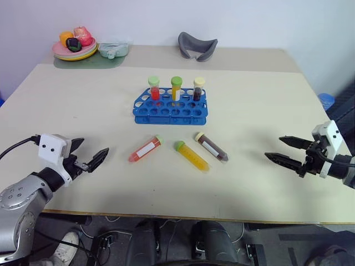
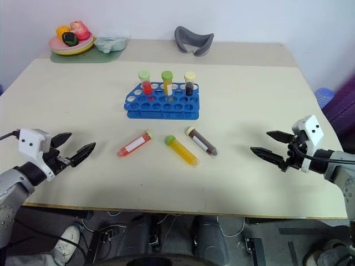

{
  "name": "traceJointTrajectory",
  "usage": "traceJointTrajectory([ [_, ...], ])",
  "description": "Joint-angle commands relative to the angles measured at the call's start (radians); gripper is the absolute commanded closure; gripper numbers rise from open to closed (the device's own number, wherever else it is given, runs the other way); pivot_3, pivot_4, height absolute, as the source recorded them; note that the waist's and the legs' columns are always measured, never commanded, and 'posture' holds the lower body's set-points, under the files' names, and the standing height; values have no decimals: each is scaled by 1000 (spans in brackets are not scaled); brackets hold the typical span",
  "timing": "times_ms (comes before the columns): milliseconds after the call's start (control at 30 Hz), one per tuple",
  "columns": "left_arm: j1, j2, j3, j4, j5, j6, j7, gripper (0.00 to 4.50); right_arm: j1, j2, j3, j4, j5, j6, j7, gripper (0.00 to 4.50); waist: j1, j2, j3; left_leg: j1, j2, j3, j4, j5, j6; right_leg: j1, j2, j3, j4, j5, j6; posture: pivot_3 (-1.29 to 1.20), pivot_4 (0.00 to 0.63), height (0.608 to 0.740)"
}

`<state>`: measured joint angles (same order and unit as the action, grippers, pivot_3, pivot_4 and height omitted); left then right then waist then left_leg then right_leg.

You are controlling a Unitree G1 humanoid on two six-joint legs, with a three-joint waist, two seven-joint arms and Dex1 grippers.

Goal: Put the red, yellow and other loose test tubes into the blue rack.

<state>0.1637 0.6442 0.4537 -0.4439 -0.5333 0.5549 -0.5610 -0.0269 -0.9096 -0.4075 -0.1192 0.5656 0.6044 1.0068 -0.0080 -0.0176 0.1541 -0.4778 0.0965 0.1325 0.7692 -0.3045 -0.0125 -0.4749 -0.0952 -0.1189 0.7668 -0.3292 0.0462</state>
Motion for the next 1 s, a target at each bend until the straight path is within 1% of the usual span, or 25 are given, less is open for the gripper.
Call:
traceJointTrajectory([
  [33, -4, 9, 32, -37, -11, -1, 8, 39, -37, -13, -5, -31, 14, 5, -7, 0, 0, 0, 0, 0, 0, 0, 0, 0, 0, 0, 0, 0, 0, 0, 0, 0, 150, 669],
  [400, -26, -8, 6, -17, 3, -17, 16, 39, -51, 3, -1, -42, 12, 21, -62, 0, 4, 0, 0, 0, 0, 0, 0, 0, 0, 0, 0, 0, 0, 0, 0, 0, 150, 669],
  [533, -28, -18, -3, -24, -1, -23, 9, 39, -56, -12, 3, -55, 11, 57, -87, 0, 4, 0, 0, 0, -1, 0, 0, 0, 0, 0, 0, 0, 0, 0, 0, 0, 150, 669],
  [667, -34, -21, -17, -20, -1, -34, -10, 39, -96, -27, -5, -76, 8, 81, -121, 0, 2, 0, 0, 0, -1, 0, 0, 0, 0, 0, 0, 0, 0, 0, 0, 0, 150, 669],
  [733, -60, -15, -48, -13, -2, -37, -29, 39, -120, -35, -3, -76, -2, 92, -141, 0, 2, 0, 0, 0, -1, 0, 0, 0, 0, 0, 0, 0, 0, 0, 0, 0, 150, 669],
  [833, -135, -12, -122, -16, -19, -38, -72, 39, -156, -56, -2, -125, 9, 130, -165, 0, 15, 0, 0, 0, -1, 0, 0, 0, 0, 0, 0, 0, 0, 0, 0, 0, 150, 669],
  [867, -153, -10, -142, -23, -21, -38, -87, 39, -169, -56, 1, -150, 7, 151, -194, 0, 18, 0, 0, 0, -1, 1, 1, 0, 0, 0, 0, 0, 0, 0, 0, 0, 150, 669],
  [1000, -164, 17, -242, -82, -16, -63, -186, 39, -211, -76, 64, -314, 54, 341, -276, 0, 19, 0, 0, 0, -1, 1, 1, 1, -2, 0, 0, 0, 0, 0, 0, 0, 150, 669],
])
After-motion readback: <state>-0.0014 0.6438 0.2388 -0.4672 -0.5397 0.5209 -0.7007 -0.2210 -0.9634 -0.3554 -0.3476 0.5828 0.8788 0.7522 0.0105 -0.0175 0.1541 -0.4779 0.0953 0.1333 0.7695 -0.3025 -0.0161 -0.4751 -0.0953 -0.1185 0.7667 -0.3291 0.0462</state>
